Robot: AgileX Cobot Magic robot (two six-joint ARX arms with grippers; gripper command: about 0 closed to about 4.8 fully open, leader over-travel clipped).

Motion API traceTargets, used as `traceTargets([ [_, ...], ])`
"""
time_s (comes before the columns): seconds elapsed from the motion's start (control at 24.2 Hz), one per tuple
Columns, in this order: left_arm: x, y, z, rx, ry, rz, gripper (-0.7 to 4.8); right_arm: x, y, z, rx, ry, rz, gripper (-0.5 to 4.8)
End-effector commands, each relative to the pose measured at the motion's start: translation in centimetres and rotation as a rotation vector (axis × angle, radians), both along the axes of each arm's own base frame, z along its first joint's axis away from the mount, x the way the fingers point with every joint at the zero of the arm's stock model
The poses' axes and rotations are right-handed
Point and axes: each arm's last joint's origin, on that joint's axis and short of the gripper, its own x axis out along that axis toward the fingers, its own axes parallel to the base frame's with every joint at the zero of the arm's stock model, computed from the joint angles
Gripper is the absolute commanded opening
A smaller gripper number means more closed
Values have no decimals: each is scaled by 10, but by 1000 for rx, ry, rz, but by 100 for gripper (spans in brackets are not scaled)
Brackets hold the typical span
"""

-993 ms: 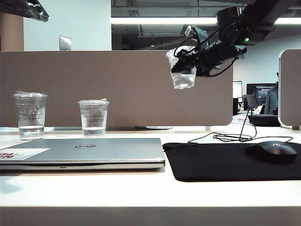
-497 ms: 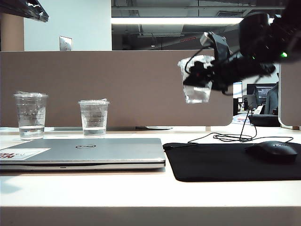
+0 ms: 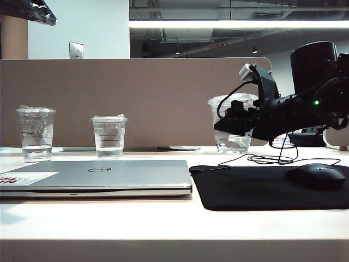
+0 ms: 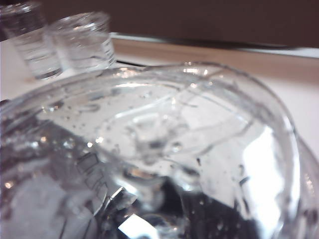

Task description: Pick up the coffee cup on the right and place it on the right side of the laptop.

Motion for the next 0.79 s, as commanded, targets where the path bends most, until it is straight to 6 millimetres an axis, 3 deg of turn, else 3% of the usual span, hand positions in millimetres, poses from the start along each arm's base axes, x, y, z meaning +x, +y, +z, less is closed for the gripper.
traceTargets([
  [0.04,0,0,3,-6,-17,-6,-5,-5,2,4,12,-42,7,253],
  [0.54,0,0,3,-6,-17,-6,-5,-36,8,-18,44,9,60,253],
  [0.79,0,0,3,-6,-16,-7,-5,-41,7,-27,32,41,60,253],
])
